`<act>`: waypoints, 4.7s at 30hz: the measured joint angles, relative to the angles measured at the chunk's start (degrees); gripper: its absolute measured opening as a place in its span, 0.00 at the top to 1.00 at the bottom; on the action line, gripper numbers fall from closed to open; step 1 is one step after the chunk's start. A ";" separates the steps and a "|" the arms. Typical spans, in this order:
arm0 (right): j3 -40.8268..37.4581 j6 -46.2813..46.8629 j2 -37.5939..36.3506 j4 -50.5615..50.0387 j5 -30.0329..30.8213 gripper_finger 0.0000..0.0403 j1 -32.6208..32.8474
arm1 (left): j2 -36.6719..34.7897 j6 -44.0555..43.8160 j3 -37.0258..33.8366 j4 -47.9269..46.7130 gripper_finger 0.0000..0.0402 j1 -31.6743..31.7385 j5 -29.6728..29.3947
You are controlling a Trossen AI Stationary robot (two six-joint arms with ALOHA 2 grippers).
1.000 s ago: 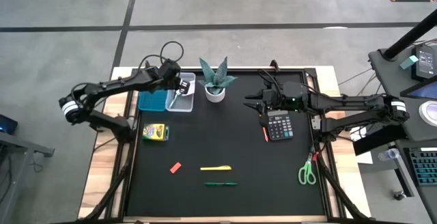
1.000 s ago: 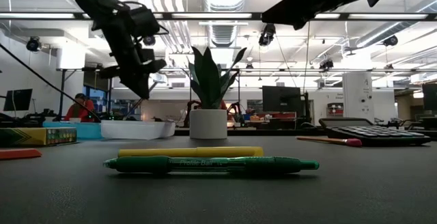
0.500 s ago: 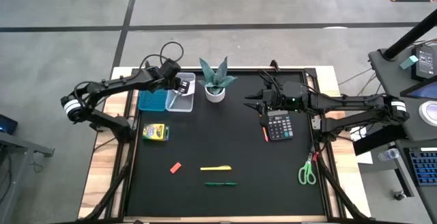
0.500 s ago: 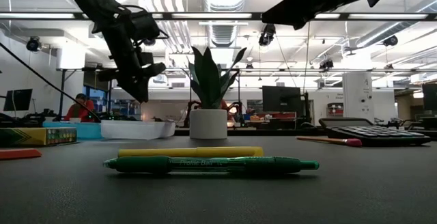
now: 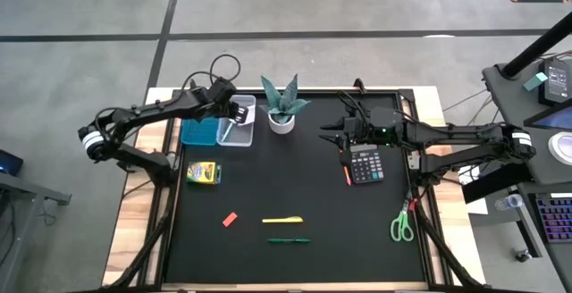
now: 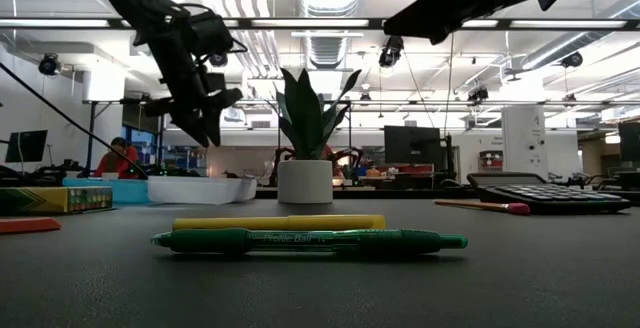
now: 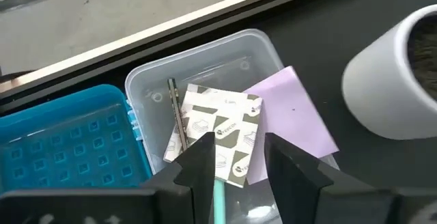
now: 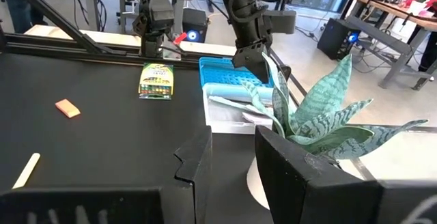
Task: Pack school essentials
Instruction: Put the orange pencil into the blue supply box
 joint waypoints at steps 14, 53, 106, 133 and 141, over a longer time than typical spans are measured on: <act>0.00 7.46 0.02 -3.43 0.00 0.75 0.00 | -12.79 0.38 -0.35 0.17 0.73 -11.69 -8.69; 27.79 32.76 39.64 -55.76 3.19 0.80 -12.53 | -23.90 18.18 -16.87 29.26 0.73 -25.91 -13.73; 26.71 32.57 45.70 -53.91 3.63 0.93 -13.02 | -23.88 19.29 -16.82 32.49 0.73 -25.89 -13.72; 15.93 22.45 20.19 -23.55 -13.57 0.97 -2.41 | -23.86 19.30 -17.09 36.79 0.73 -27.63 1.33; 3.39 23.14 18.26 19.64 -13.73 0.97 -0.12 | -19.65 19.29 -17.79 49.32 0.73 -29.24 14.80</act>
